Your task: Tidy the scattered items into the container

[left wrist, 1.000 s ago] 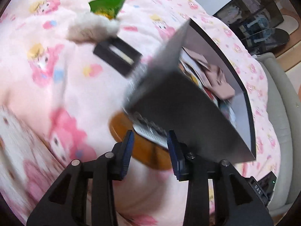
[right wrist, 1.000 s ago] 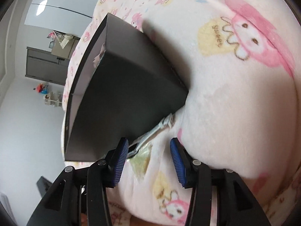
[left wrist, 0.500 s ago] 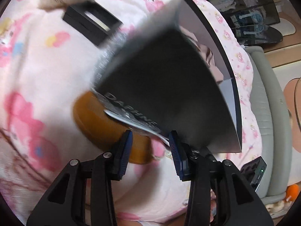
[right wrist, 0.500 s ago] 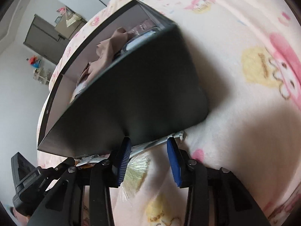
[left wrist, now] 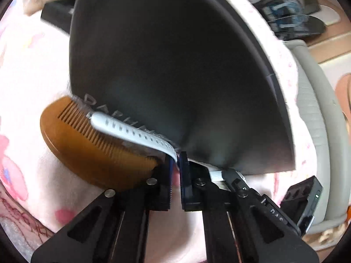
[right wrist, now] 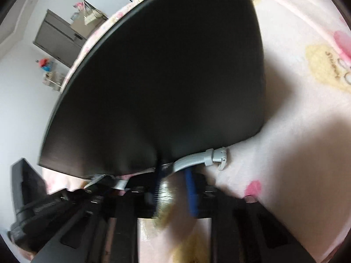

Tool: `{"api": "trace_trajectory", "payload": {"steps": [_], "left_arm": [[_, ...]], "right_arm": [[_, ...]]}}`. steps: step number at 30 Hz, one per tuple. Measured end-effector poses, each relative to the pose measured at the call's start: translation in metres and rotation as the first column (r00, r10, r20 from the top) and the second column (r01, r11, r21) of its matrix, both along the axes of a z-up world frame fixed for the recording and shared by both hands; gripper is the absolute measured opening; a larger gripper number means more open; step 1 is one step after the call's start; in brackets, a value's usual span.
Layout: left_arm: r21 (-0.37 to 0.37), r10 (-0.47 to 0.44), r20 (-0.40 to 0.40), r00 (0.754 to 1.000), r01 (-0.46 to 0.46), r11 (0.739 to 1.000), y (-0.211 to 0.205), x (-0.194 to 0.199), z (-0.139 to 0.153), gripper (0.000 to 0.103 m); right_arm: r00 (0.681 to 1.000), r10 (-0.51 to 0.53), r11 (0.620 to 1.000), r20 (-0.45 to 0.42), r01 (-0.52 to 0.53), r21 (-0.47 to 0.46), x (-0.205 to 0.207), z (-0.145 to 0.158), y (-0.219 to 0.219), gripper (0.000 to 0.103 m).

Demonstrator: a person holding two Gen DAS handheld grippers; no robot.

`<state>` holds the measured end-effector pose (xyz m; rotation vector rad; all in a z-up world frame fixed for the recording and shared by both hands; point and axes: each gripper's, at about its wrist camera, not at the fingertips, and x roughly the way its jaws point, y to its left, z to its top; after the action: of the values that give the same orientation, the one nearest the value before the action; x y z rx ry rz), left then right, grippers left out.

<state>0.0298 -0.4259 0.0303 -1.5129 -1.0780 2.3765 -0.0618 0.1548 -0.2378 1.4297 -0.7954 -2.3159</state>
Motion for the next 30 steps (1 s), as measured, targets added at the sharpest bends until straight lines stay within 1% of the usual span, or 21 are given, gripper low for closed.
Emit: {"api": "trace_trajectory", "payload": {"steps": [2, 5, 8, 9, 10, 11, 12, 14, 15, 16, 17, 18, 19, 20, 21, 22, 23, 24, 27, 28, 30], "left_arm": [[-0.005, -0.025, -0.036, 0.999, 0.025, 1.000, 0.004, 0.005, 0.009, 0.002], [-0.029, -0.062, -0.056, 0.996, 0.061, 0.998, 0.008, 0.018, 0.022, 0.001], [-0.007, -0.087, -0.070, 0.994, 0.087, 0.996, 0.004, 0.033, 0.031, 0.002], [-0.004, -0.090, -0.074, 0.993, 0.090, 0.996, 0.002, 0.038, 0.034, 0.002], [-0.008, -0.103, -0.067, 0.992, 0.103, 0.995, 0.002, 0.041, 0.035, 0.003], [-0.016, -0.123, -0.044, 0.991, 0.123, 0.992, 0.002, 0.042, 0.034, 0.003], [-0.033, -0.139, -0.004, 0.990, 0.139, 0.990, 0.003, 0.042, 0.030, 0.008], [-0.062, -0.150, 0.062, 0.987, 0.154, 0.986, 0.004, 0.041, 0.020, 0.013], [-0.064, -0.149, 0.090, 0.985, 0.155, 0.986, 0.003, 0.040, 0.015, 0.014], [-0.060, -0.146, 0.100, 0.984, 0.153, 0.986, 0.002, 0.040, 0.014, 0.017], [-0.051, -0.144, 0.090, 0.985, 0.149, 0.987, 0.001, 0.041, 0.016, 0.018], [-0.053, -0.135, 0.078, 0.988, 0.140, 0.989, -0.001, 0.042, 0.020, 0.024], [-0.065, -0.122, 0.068, 0.990, 0.127, 0.990, -0.006, 0.039, 0.022, 0.035], [-0.082, -0.109, 0.056, 0.992, 0.113, 0.990, -0.010, 0.039, 0.026, 0.040], [-0.095, -0.101, 0.048, 0.994, 0.105, 0.990, -0.014, 0.040, 0.028, 0.042], [-0.103, -0.095, 0.047, 0.994, 0.099, 0.990, -0.024, 0.032, 0.025, 0.042], [-0.109, -0.088, 0.047, 0.995, 0.093, 0.990, -0.031, 0.030, 0.026, 0.042], [-0.113, -0.077, 0.053, 0.996, 0.083, 0.990, -0.035, 0.026, 0.025, 0.042], [-0.133, -0.057, 0.077, 0.995, 0.067, 0.989, -0.041, 0.018, 0.016, 0.042], [-0.138, -0.053, 0.089, 0.995, 0.065, 0.988, -0.050, 0.019, 0.020, 0.042], [-0.115, -0.051, 0.089, 0.995, 0.061, 0.992, -0.044, 0.019, 0.015, 0.041]], "right_arm": [[1.000, -0.015, 0.999, -0.011, 0.014, -0.043, 0.003, 0.003, 0.009, 0.005], [0.999, -0.016, 0.996, -0.029, 0.014, -0.086, 0.015, 0.017, 0.017, 0.003], [0.998, -0.014, 0.993, -0.054, 0.007, -0.121, 0.029, 0.035, 0.022, 0.003], [0.997, 0.000, 0.991, -0.072, -0.010, -0.132, 0.039, 0.044, 0.025, 0.003], [0.996, 0.016, 0.992, -0.083, -0.026, -0.121, 0.044, 0.049, 0.025, 0.003], [0.995, 0.044, 0.996, -0.088, -0.051, -0.076, 0.052, 0.054, 0.022, 0.003], [0.995, 0.061, 0.997, -0.076, -0.064, -0.040, 0.060, 0.053, 0.021, 0.003], [0.996, 0.089, 0.996, -0.016, -0.089, 0.001, 0.065, 0.039, 0.022, 0.003], [0.996, 0.092, 0.996, 0.020, -0.093, 0.011, 0.061, 0.031, 0.020, 0.005], [0.995, 0.091, 0.996, 0.048, -0.092, 0.014, 0.068, 0.027, 0.026, 0.006], [0.993, 0.081, 0.997, 0.084, -0.082, 0.014, 0.069, 0.020, 0.027, 0.008], [0.993, 0.069, 0.998, 0.100, -0.069, -0.003, 0.064, 0.019, 0.034, 0.010], [0.994, 0.061, 0.998, 0.093, -0.060, -0.013, 0.057, 0.024, 0.024, 0.012], [0.996, 0.052, 0.999, 0.074, -0.052, 0.003, 0.058, 0.028, 0.026, 0.015], [0.998, 0.045, 0.998, 0.054, -0.047, 0.032, 0.053, 0.034, 0.024, 0.021], [0.998, 0.043, 0.998, 0.037, -0.045, 0.053, 0.053, 0.036, 0.025, 0.025], [0.999, 0.037, 0.997, 0.026, -0.039, 0.065, 0.059, 0.026, 0.029, 0.026], [0.999, 0.029, 0.997, 0.020, -0.031, 0.069, 0.058, 0.026, 0.028, 0.026], [0.999, -0.004, 0.999, 0.036, 0.003, 0.051, 0.050, 0.026, 0.030, 0.026], [0.999, -0.020, 0.998, 0.043, 0.018, 0.052, 0.047, 0.026, 0.029, 0.026], [0.997, -0.050, 0.998, 0.056, 0.047, 0.052, 0.044, 0.020, 0.029, 0.026]]}}
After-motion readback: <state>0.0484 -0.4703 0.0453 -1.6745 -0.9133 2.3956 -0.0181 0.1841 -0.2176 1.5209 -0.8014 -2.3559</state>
